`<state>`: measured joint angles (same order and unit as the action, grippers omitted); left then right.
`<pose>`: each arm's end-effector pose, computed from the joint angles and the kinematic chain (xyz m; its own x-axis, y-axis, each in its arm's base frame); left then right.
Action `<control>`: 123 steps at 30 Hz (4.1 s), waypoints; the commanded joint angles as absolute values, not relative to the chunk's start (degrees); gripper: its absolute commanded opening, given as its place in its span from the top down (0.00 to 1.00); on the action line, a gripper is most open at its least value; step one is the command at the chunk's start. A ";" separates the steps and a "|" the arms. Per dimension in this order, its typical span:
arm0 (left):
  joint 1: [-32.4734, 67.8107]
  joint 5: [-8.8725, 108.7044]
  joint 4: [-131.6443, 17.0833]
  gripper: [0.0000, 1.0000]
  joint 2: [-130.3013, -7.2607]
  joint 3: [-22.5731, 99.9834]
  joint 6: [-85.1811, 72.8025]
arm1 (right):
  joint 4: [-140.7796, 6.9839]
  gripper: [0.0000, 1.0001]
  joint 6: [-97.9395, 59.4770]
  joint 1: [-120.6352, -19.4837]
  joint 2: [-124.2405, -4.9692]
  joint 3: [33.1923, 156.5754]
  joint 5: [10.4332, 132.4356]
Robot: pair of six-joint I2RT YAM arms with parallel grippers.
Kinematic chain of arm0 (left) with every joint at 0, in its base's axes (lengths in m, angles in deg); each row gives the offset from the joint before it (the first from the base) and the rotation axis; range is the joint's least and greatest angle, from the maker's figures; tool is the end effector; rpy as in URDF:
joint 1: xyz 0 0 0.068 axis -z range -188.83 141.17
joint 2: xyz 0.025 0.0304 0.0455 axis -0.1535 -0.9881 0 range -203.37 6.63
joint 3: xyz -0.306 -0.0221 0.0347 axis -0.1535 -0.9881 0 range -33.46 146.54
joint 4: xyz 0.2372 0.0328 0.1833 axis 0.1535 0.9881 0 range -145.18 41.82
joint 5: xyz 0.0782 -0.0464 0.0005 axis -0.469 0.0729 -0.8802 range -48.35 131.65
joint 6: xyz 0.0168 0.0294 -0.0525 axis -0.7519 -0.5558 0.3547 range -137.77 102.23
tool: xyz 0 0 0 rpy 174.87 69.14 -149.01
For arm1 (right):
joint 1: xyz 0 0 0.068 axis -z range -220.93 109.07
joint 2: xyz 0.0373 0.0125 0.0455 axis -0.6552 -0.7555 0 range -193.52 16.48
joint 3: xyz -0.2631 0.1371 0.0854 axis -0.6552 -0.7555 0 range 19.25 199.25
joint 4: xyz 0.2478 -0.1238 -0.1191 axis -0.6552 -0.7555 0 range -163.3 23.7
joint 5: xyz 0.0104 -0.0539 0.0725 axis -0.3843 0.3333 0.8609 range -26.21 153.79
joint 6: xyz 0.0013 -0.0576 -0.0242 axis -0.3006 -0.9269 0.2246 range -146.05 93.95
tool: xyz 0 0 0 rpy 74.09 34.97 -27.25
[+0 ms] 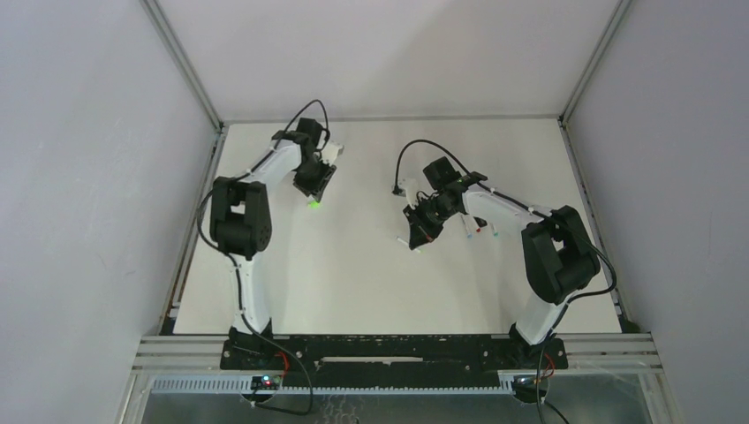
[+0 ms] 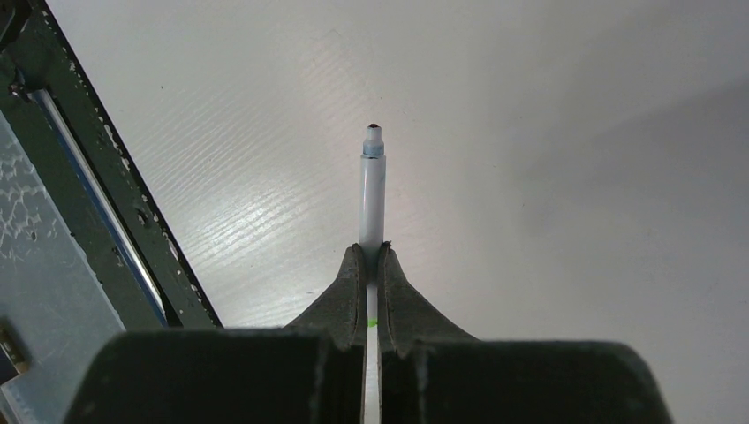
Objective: Insert the pens into the pen caps
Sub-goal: Move the pen cap to the center of the board.
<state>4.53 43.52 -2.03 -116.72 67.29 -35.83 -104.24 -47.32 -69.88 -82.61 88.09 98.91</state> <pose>0.4899 -0.1179 0.1921 -0.8224 0.5139 -0.2440 0.5193 0.8533 0.0464 0.3262 0.2117 0.2129 -0.5454 -0.6409 -0.5401 -0.8381 0.4075 0.3627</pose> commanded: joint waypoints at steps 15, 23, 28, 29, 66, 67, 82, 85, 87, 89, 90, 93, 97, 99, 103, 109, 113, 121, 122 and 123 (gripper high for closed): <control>-3.30 49.15 -21.98 0.89 -98.82 55.80 -5.04 | -104.53 1.00 -47.20 -69.23 -76.86 89.67 102.12; -4.22 44.43 -14.42 1.00 -113.87 66.24 2.51 | -104.59 1.00 -47.20 -68.71 -76.68 89.66 102.63; -4.18 46.29 -10.49 1.00 -118.75 68.90 3.84 | -104.60 1.00 -47.25 -68.62 -76.56 89.65 102.97; -4.09 46.77 -10.14 1.00 -118.91 68.77 3.74 | -104.54 1.00 -47.30 -68.62 -76.47 89.65 102.99; 3.53 41.84 -19.68 0.73 -94.96 42.71 6.66 | -104.79 1.00 -46.89 -68.71 -73.39 89.65 103.87; 3.23 41.04 -19.70 0.71 -96.00 43.44 7.09 | -104.80 1.00 -46.99 -68.71 -73.35 89.65 103.87; 2.95 35.78 -14.06 0.56 -109.46 54.25 13.29 | -104.97 1.00 -47.45 -68.44 -72.87 89.65 104.48; 3.03 36.45 -12.71 0.56 -111.23 54.66 14.07 | -104.98 1.00 -47.57 -68.52 -72.87 89.65 104.57; 3.16 37.24 -12.43 0.57 -112.17 54.87 14.30 | -104.97 1.00 -47.55 -68.53 -72.74 89.65 104.57; 3.54 38.47 -12.46 0.61 -112.69 54.93 14.32 | -104.95 1.00 -47.58 -68.53 -72.60 89.65 104.50; 3.73 39.17 -12.47 0.64 -112.96 54.95 14.18 | -104.97 1.00 -47.58 -68.45 -72.56 89.65 104.49; 4.15 40.78 -12.20 0.77 -112.96 54.54 13.48 | -104.97 1.00 -47.57 -68.38 -72.47 89.65 104.49; 5.38 43.60 -11.59 0.88 -111.06 52.36 9.73 | -105.06 1.00 -47.51 -68.36 -72.30 89.65 104.57; 7.07 45.18 -11.43 0.89 -109.11 50.51 5.99 | -105.06 1.00 -47.56 -68.27 -72.14 89.65 104.64; 11.42 47.78 -12.41 0.89 -104.90 46.70 -4.24 | -105.04 1.00 -47.64 -68.18 -71.94 89.69 104.66; 21.57 48.43 -13.90 0.87 -102.37 41.61 -23.76 | -105.19 1.00 -48.02 -67.60 -71.22 89.66 104.49; 26.38 46.02 -16.92 0.85 -100.80 37.58 -36.08 | -105.78 1.00 -48.13 -65.58 -70.64 89.63 105.64; 26.98 42.88 -16.52 0.70 -101.59 40.39 -37.80 | -105.09 1.00 -48.39 -62.73 -68.95 87.76 107.09; 26.84 42.84 -17.10 0.68 -101.29 40.42 -36.81 | -105.14 1.00 -48.41 -62.81 -69.02 87.73 107.12; 26.54 42.91 -17.89 0.67 -100.61 40.34 -35.66 | -105.23 1.00 -48.45 -62.76 -69.10 87.64 107.12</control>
<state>27.29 44.22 -16.13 -101.99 38.98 -35.27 -105.22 -47.63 -62.65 -70.83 88.07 105.40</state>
